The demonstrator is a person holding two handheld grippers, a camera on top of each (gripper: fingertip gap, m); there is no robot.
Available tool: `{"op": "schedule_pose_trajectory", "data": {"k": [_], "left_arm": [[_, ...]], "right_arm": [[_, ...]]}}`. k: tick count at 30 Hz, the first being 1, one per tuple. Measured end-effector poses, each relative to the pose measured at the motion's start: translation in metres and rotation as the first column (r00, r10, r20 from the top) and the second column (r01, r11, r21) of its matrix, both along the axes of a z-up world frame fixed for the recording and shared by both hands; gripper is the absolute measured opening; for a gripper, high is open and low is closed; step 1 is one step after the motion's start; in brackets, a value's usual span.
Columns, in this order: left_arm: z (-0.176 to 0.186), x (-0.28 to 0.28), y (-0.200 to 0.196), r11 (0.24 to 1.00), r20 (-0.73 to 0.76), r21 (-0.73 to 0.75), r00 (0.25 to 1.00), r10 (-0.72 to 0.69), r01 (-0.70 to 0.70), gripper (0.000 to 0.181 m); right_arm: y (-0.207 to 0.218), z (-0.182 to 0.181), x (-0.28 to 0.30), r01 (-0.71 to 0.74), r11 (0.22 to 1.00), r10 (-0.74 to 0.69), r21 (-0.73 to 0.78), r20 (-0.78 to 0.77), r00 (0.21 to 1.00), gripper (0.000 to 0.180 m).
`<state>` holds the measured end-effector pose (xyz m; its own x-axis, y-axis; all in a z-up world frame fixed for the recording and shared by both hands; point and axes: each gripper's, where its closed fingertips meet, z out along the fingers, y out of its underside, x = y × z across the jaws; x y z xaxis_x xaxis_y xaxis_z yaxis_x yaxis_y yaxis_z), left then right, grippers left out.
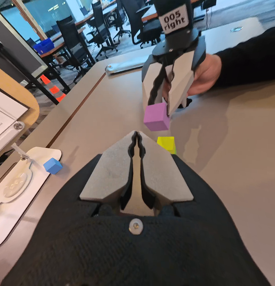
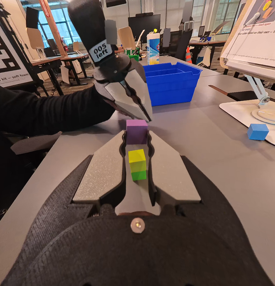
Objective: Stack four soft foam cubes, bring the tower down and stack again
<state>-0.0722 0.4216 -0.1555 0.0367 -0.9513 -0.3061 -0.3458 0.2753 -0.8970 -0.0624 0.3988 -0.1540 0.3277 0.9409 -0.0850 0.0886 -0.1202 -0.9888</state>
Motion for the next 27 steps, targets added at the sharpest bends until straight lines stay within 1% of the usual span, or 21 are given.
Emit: {"op": "schedule_pose_trajectory", "data": {"k": [2, 8, 15, 27], "left_arm": [[0.004, 0.001, -0.004, 1.000, 0.017, -0.010, 1.000, -0.019, 0.019, 0.000], [0.003, 0.004, -0.013, 0.999, 0.007, 0.000, 0.999, -0.051, 0.051, 0.000], [0.005, 0.006, -0.015, 0.999, 0.014, 0.014, 0.999, -0.050, 0.050, 0.000], [0.001, 0.006, -0.015, 0.999, -0.007, 0.021, 0.999, -0.044, 0.044, 0.000]], "right_arm": [[0.001, 0.000, 0.000, 0.006, 1.000, -0.006, 0.000, 0.001, 1.000, 0.023], [0.004, 0.001, 0.003, 0.024, 1.000, -0.025, -0.009, -0.015, 1.000, 0.023], [0.003, 0.000, 0.001, 0.016, 1.000, -0.016, -0.020, -0.018, 1.000, 0.023], [0.003, -0.008, 0.001, 0.012, 0.999, -0.011, -0.032, 0.028, 1.000, 0.023]]}}
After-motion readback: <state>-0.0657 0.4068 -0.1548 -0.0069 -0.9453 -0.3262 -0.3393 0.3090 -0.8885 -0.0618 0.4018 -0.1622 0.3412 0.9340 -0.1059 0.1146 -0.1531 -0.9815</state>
